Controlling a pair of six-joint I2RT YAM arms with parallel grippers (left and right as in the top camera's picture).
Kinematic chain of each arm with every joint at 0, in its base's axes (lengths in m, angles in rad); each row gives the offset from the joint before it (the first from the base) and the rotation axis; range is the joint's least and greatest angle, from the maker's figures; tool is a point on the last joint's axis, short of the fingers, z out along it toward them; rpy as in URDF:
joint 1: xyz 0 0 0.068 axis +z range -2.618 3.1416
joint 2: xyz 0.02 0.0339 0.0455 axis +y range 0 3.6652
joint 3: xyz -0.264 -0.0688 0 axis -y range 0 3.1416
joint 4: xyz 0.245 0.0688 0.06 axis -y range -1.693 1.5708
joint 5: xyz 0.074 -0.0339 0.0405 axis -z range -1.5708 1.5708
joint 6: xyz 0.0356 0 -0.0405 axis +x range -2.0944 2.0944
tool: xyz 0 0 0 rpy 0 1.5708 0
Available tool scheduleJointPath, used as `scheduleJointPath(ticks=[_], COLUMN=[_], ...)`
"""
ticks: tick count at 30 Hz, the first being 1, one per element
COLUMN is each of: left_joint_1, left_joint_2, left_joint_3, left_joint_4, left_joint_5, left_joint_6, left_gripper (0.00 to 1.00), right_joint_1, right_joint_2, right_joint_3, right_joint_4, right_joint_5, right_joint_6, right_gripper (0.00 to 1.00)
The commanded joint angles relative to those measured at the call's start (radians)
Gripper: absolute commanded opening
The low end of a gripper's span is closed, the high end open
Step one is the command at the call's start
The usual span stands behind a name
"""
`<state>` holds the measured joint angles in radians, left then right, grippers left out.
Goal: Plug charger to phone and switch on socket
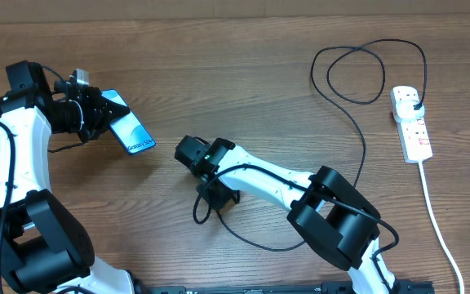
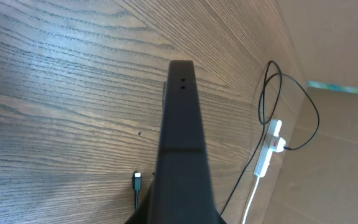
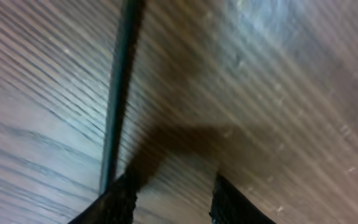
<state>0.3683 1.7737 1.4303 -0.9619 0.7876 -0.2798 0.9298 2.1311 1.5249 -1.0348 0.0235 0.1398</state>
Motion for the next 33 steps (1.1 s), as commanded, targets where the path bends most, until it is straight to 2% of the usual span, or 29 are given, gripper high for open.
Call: scheduleJointPath(ticks=[1, 3, 5, 7, 9, 11, 15, 19, 20, 26, 29, 33], left_joint_1=[-0.002, -0.002, -0.002, -0.002, -0.002, -0.002, -0.002, -0.002, -0.002, -0.002, -0.002, -0.002], left_joint_2=[-0.028, -0.028, -0.028, -0.028, -0.028, -0.028, -0.028, -0.028, -0.028, -0.028, -0.028, -0.028], left_joint_3=[0.009, 0.009, 0.009, 0.009, 0.009, 0.009, 0.009, 0.009, 0.009, 0.009, 0.009, 0.009], left_joint_4=[0.006, 0.01, 0.02, 0.027, 0.027, 0.027, 0.024, 0.025, 0.026, 0.025, 0.028, 0.023], left_joint_5=[0.013, 0.013, 0.013, 0.013, 0.013, 0.013, 0.013, 0.013, 0.012, -0.013, -0.013, -0.013], left_joint_6=[0.022, 0.022, 0.021, 0.021, 0.021, 0.021, 0.022, 0.022, 0.022, 0.022, 0.021, 0.022], left_gripper=[0.04, 0.04, 0.04, 0.04, 0.04, 0.04, 0.04, 0.04, 0.04, 0.04, 0.04, 0.04], right_joint_1=[-0.017, -0.042, -0.058, -0.069, -0.068, -0.061, -0.059, -0.052, -0.046, -0.041, -0.041, -0.055], right_joint_2=[0.012, 0.012, 0.012, 0.012, 0.012, 0.012, 0.06, 0.122, 0.138, 0.144, 0.159, 0.169], right_joint_3=[-0.013, -0.011, 0.031, 0.154, 0.222, 0.256, 0.256, 0.256, 0.256, 0.256, 0.256, 0.248], right_joint_4=[-0.058, -0.073, -0.096, -0.123, -0.123, -0.108, -0.098, -0.084, -0.091, -0.146, -0.201, -0.309], right_joint_5=[0.02, 0.093, 0.078, 0.0, -0.031, -0.04, -0.087, -0.193, -0.193, -0.165, -0.106, 0.13], right_joint_6=[0.048, 0.088, 0.087, 0.066, 0.078, 0.105, 0.12, 0.122, 0.122, 0.169, 0.171, 0.225], right_gripper=[0.4, 0.41, 0.41, 0.41, 0.38, 0.27, 0.25, 0.33, 0.39, 0.48, 0.49, 0.5])
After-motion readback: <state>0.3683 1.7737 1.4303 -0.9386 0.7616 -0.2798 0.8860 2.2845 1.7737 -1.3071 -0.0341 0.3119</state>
